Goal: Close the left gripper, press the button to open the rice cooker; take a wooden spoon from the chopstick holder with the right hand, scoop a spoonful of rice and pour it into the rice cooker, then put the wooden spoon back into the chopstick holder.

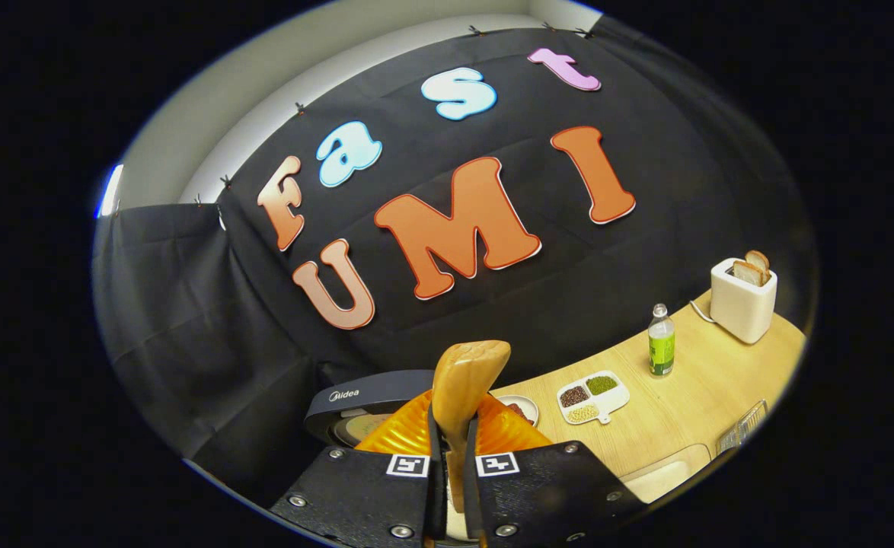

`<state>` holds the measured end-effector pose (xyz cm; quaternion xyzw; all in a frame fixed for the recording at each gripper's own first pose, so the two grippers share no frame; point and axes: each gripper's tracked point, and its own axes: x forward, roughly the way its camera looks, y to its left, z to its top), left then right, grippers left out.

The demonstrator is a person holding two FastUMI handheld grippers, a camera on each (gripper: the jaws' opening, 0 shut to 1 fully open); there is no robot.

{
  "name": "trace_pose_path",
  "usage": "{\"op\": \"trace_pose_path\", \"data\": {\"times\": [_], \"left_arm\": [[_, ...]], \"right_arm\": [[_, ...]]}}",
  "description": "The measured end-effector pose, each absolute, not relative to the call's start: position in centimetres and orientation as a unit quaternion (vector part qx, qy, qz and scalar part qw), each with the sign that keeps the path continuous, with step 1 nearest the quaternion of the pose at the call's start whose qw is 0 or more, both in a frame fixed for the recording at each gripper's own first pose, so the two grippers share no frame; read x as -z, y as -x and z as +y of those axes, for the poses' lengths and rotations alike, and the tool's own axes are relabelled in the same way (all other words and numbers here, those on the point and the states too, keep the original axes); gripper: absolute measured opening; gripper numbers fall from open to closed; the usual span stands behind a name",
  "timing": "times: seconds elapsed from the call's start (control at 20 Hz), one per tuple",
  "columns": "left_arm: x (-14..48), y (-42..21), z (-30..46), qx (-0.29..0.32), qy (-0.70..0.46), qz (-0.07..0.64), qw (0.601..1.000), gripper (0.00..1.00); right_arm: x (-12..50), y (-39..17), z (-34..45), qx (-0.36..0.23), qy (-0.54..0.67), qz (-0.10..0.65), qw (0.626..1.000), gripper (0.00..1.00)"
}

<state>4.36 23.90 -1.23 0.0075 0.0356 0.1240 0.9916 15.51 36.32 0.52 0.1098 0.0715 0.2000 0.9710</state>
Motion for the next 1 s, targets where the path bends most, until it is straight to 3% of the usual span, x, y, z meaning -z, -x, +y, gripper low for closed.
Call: {"op": "trace_pose_path", "data": {"times": [1.0], "left_arm": [[1.7,-4.7,24.5,-0.131,-0.024,0.04,0.99,0.97]], "right_arm": [[1.4,-13.2,40.8,-0.26,0.113,-0.001,0.959,0.08]]}}
